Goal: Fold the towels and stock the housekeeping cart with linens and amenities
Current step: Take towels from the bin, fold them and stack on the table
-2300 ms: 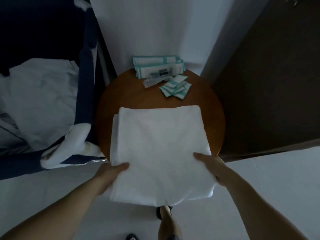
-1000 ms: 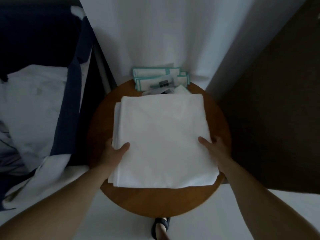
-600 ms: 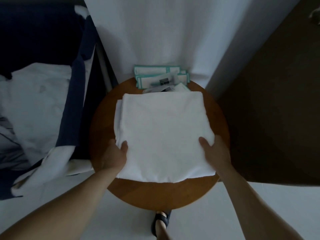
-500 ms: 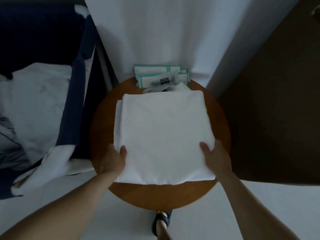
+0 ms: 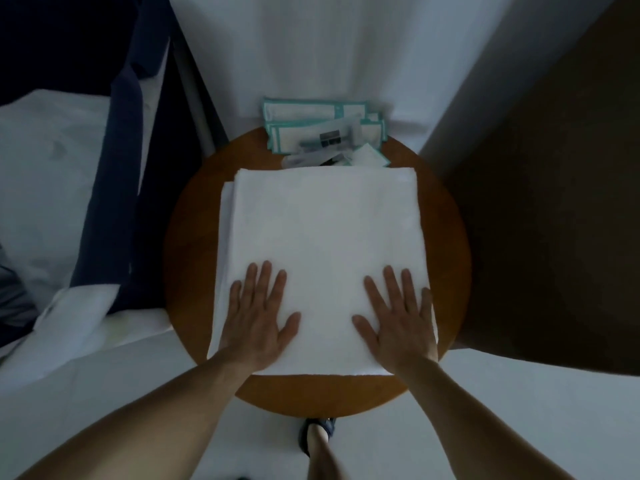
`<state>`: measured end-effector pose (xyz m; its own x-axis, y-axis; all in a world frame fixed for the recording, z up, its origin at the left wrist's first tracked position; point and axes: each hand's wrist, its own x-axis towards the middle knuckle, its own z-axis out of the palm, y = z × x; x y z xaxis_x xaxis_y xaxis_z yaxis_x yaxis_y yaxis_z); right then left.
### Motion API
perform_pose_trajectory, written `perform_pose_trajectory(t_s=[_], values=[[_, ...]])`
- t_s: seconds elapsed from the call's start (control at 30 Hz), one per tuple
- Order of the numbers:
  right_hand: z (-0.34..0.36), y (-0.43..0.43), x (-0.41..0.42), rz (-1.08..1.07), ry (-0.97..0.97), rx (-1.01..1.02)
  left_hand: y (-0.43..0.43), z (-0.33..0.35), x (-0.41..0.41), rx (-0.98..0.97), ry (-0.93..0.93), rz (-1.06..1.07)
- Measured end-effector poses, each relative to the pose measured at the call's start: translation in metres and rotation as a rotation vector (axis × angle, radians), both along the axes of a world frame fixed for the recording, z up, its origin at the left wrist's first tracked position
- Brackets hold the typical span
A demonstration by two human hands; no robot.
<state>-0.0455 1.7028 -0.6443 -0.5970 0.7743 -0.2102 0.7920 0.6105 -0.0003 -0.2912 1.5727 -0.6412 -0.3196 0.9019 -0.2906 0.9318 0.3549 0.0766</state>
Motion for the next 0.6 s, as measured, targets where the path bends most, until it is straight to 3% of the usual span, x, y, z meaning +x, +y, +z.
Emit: perform_pose_trajectory(t_s=[0.3,0.6], values=[[0.037,0.006,-0.011,-0.001,0.012,-0.059,0.015,0.053,-0.005,-0.101,-0.037,0.007],[0.187,0.066,-0.137,0.080,0.341,-0.057,0.081,0.217,-0.070,0.215,0.034,0.084]])
